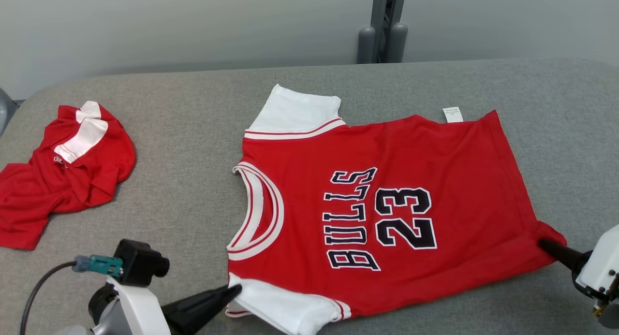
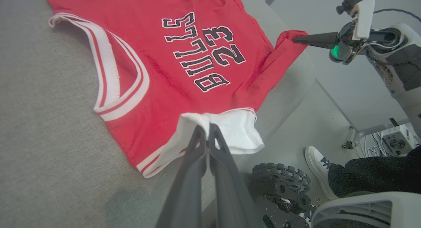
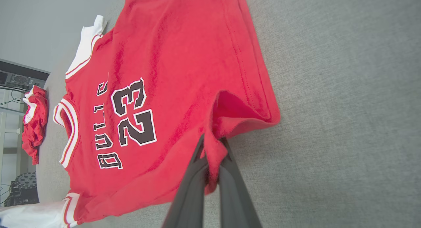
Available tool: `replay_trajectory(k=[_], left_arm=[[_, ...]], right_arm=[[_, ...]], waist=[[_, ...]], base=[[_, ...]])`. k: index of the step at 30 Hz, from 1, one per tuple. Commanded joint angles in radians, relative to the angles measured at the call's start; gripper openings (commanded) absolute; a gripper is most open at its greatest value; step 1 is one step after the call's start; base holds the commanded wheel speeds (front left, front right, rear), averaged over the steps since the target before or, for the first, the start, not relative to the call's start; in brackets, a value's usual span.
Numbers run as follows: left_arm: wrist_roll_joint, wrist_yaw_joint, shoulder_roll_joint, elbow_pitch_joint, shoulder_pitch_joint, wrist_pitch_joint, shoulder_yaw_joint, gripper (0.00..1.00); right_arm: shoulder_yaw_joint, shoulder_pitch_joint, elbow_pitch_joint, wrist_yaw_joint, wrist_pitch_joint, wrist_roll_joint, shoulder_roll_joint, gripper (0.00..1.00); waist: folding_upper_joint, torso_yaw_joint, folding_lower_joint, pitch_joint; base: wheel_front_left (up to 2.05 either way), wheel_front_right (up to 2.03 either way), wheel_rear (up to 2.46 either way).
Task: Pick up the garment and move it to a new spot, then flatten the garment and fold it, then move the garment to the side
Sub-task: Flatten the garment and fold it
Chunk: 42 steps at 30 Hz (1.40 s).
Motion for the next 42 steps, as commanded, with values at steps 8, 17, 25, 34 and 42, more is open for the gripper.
replay_trajectory(k=[8,17,25,34,42], left_arm=[[-0.038,-0.012,-0.044,0.058,-0.024,-0.075,0.044,0.0],[-0.042,0.0,-0.088,0.134,-0.048,-0.129,0.077,0.0],[-0.008,0.018,-0.126,0.207,-0.096,-0.141,0.081,0.0],[0.038,0.028,-0.189,0.306,-0.164,-0.132,0.058,0.0],[0.07,0.046,-0.234,0.393,-0.202,-0.156,0.057,0.28]], right_arm=[[-0.105,-0.059,-0.001,0.0,0.015,-0.094,0.09,0.0],[-0.193,-0.137,0.059,0.0,-0.003,-0.194,0.135,0.0],[-0.195,-0.203,0.115,0.0,-0.012,-0.249,0.149,0.0],[-0.168,-0.255,0.151,0.0,-0.041,-0.29,0.153,0.89],[-0.164,-0.285,0.166,0.0,-0.128,-0.281,0.153,1.0]], waist=[[-0.0001,0.0,0.0,0.021],[-0.0001,0.0,0.0,0.046],[-0.0001,0.008,0.0,0.073],[-0.0001,0.02,0.0,0.102],[-0.0001,0.017,0.0,0.114]], base=[[0.0,0.0,0.0],[0.0,0.0,0.0],[0.0,0.0,0.0],[0.0,0.0,0.0],[0.0,0.0,0.0]])
